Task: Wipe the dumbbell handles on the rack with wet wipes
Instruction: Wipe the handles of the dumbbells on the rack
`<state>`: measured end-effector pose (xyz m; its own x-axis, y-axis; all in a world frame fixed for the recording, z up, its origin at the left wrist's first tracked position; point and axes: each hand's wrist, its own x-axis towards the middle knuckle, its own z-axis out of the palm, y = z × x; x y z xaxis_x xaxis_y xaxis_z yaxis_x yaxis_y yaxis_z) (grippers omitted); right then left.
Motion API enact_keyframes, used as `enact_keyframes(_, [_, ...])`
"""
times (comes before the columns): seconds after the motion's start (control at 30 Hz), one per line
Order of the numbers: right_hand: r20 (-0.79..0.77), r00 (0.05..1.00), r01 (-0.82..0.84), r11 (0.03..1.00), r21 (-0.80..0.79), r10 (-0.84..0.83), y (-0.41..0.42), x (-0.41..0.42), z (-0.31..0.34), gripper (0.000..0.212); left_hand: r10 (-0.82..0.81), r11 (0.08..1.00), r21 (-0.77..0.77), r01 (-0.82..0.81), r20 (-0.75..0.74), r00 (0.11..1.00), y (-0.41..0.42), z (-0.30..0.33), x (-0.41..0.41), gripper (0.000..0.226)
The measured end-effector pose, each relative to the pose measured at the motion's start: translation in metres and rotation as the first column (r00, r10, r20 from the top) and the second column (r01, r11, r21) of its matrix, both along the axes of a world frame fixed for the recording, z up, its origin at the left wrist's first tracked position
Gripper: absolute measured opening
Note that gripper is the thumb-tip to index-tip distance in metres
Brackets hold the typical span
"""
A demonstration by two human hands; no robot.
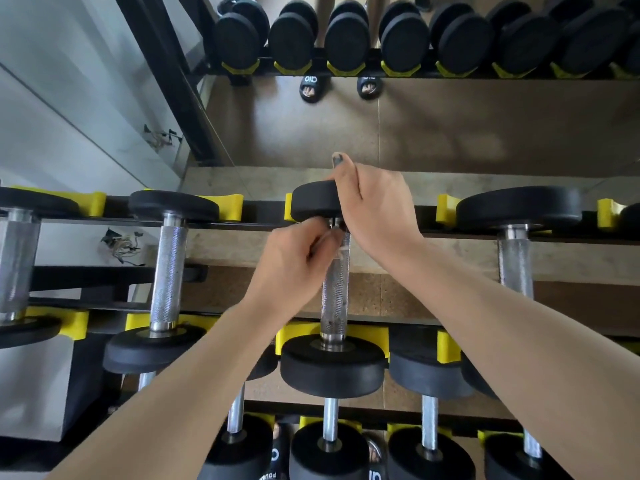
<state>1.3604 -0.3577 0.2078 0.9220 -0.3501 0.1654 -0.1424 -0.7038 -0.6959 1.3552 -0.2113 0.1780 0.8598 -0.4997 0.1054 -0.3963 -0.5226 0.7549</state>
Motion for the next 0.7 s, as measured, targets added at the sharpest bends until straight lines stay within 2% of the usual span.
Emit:
enact_keyframes(0.07, [0.009, 1.0, -0.001, 1.0, -0.002, 0.001, 0.0, 0.0, 0.001, 0.057, 0.019, 1.0, -0.014, -0.019, -0.016, 1.0, -0.002, -0.003, -0.006, 0.036])
enact_keyframes(0.17, [0.021, 1.0, -0.007, 1.0, -0.008, 0.008, 0.0, -0.001, 0.001, 0.058, -0.185, 0.98, 0.084, 0.182, 0.033, 0.982, 0.019, -0.009, -0.026, 0.031])
enact_keyframes(0.23, [0.013, 1.0, -0.003, 1.0, -0.011, 0.003, 0.0, -0.001, 0.001, 0.059, -0.239, 0.965, 0.115, 0.235, 0.029, 0.971, 0.027, -0.012, -0.027, 0.032])
enact_keyframes(0.4, [0.014, 1.0, -0.001, 1.0, -0.003, 0.001, 0.0, -0.001, 0.001, 0.06, -0.248, 0.959, 0.123, 0.255, -0.068, 0.966, 0.027, -0.003, -0.024, 0.033])
enact_keyframes(0.5, [0.03, 1.0, 0.004, 1.0, -0.002, -0.004, 0.0, -0.001, 0.0, 0.059, -0.273, 0.939, 0.198, 0.282, -0.072, 0.959, 0.035, -0.001, -0.026, 0.021])
enact_keyframes(0.57, [0.027, 1.0, 0.005, 1.0, -0.004, -0.005, 0.0, -0.001, 0.0, 0.06, -0.227, 0.944, 0.232, 0.235, -0.061, 0.972, 0.033, -0.003, -0.024, 0.021])
enact_keyframes(0.63, [0.021, 1.0, 0.015, 1.0, -0.004, -0.015, 0.001, -0.002, 0.0, 0.06, -0.142, 0.966, 0.202, 0.159, -0.096, 0.985, 0.026, -0.005, -0.021, 0.026])
enact_keyframes(0.7, [0.015, 1.0, 0.022, 1.0, -0.009, -0.022, 0.001, -0.001, 0.0, 0.06, -0.132, 0.968, 0.203, 0.15, -0.099, 0.986, 0.018, -0.005, -0.021, 0.027])
